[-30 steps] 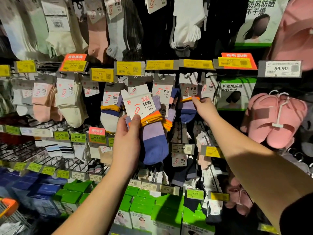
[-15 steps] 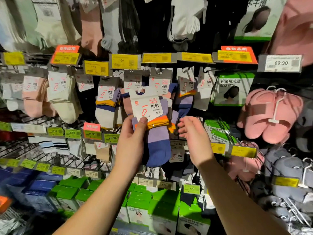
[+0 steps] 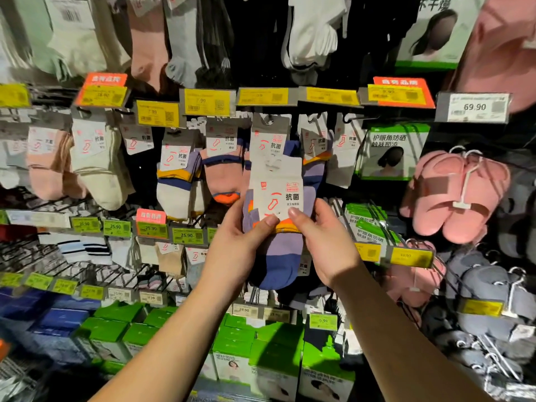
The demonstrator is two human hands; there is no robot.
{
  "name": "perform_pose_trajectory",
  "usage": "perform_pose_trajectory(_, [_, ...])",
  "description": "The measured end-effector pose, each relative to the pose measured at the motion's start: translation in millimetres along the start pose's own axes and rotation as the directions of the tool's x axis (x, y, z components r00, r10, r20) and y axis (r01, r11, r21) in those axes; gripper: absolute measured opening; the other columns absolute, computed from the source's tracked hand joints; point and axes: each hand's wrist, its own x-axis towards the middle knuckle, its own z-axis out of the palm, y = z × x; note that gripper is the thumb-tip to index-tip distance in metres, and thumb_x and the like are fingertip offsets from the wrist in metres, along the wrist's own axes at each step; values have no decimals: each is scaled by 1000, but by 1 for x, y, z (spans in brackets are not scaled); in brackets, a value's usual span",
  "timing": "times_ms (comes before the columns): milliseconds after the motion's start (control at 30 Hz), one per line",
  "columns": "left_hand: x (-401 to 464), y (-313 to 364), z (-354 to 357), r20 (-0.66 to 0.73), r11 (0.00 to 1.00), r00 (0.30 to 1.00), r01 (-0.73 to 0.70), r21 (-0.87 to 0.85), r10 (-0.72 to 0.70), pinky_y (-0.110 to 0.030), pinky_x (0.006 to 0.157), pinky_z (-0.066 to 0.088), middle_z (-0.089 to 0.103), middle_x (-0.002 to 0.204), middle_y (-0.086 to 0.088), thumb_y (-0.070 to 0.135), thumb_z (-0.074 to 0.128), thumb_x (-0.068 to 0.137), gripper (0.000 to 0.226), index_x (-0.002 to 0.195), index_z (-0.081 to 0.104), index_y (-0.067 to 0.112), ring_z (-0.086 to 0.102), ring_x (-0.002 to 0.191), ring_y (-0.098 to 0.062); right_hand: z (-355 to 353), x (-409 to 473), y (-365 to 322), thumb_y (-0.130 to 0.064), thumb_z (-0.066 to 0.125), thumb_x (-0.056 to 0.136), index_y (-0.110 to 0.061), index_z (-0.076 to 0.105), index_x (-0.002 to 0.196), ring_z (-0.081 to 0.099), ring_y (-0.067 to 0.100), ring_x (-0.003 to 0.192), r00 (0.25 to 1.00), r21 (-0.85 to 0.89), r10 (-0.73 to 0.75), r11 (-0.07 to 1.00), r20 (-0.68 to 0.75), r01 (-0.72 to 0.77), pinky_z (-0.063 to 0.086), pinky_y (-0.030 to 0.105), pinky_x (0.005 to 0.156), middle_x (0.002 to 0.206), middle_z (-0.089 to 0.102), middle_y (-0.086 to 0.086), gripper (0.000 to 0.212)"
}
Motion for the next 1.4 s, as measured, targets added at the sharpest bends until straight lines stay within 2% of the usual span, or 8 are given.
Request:
perform_pose_trajectory(133, [6, -5, -4, -2, 977, 992, 122, -172, -124, -55, 106, 46, 74, 118, -6, 38, 71, 88, 39, 120, 69, 17, 68, 114, -25, -7, 4, -4, -7, 51, 101, -18, 57, 123, 68, 21, 112, 998, 164, 59, 984, 34, -64, 57, 38, 93, 122, 71, 5, 25])
perform_pose_trajectory(267, [10, -5, -12, -105, 979, 989, 87, -186, -108, -55, 103, 48, 75, 114, -7, 40, 72, 85, 34, 113, 71, 21, 70, 109, -28, -25, 16, -20, -5, 46, 102, -17, 58, 116, 74, 17, 95, 997, 257, 67, 965, -32, -56, 61, 31, 79, 103, 77, 0, 21])
perform_pose_trajectory(400, [14, 0, -17, -132, 972, 989, 35, -233, -67, -36, 89, 53, 76, 110, -3, 24, 66, 92, 23, 114, 68, 18, 71, 101, -17, -49, 41, -36, -12, 49, 104, -21, 56, 113, 73, 15, 96, 981, 79, -17, 996, -193, 33, 59, 34, 82, 103, 75, -5, 14])
perform_pose_trajectory(567, [13, 7, -14, -99, 958, 994, 22, -285, -52, -24, 73, 57, 76, 106, -2, 16, 55, 99, 18, 113, 66, 13, 72, 92, -14, -61, 78, -46, -18, 52, 104, -22, 54, 118, 70, 19, 104, 974, -108, -63, 993, -218, 39, 55, 43, 94, 113, 70, -4, 15])
perform_pose_trajectory(700, [11, 8, -11, -103, 950, 993, 22, -311, -57, -24, 73, 56, 76, 107, -5, 16, 56, 97, 19, 113, 67, 12, 72, 92, -15, -54, 99, -56, -17, 51, 104, -15, 49, 129, 69, 14, 98, 977, -176, -92, 983, -193, 58, 57, 33, 86, 114, 67, -2, 25])
perform_pose_trajectory(1133, [5, 14, -18, -155, 948, 985, 25, -318, -78, -28, 79, 57, 76, 107, -3, 15, 56, 99, 19, 114, 67, 12, 72, 97, -17, -64, 128, -42, -23, 53, 103, -16, 50, 129, 68, 21, 99, 972, -304, -41, 952, -229, -32, 56, 37, 81, 117, 68, 4, 27])
perform_pose_trajectory(1267, [3, 16, -15, -152, 949, 984, 38, -314, -89, -34, 87, 55, 75, 112, -5, 16, 57, 98, 21, 117, 67, 12, 71, 103, -20, -65, 143, -37, -32, 52, 102, -14, 51, 125, 59, 22, 96, 961, -495, -73, 866, -266, -71, 43, 29, 67, 112, 61, 2, 29])
perform_pose_trajectory(1400, [2, 18, -14, -154, 949, 984, 43, -311, -95, -36, 89, 53, 75, 112, -5, 16, 58, 97, 22, 117, 67, 13, 71, 104, -21, -64, 160, -36, -35, 51, 101, -8, 51, 132, 56, 29, 105, 945, -609, -50, 776, -322, -166, 43, 32, 81, 115, 58, 6, 42])
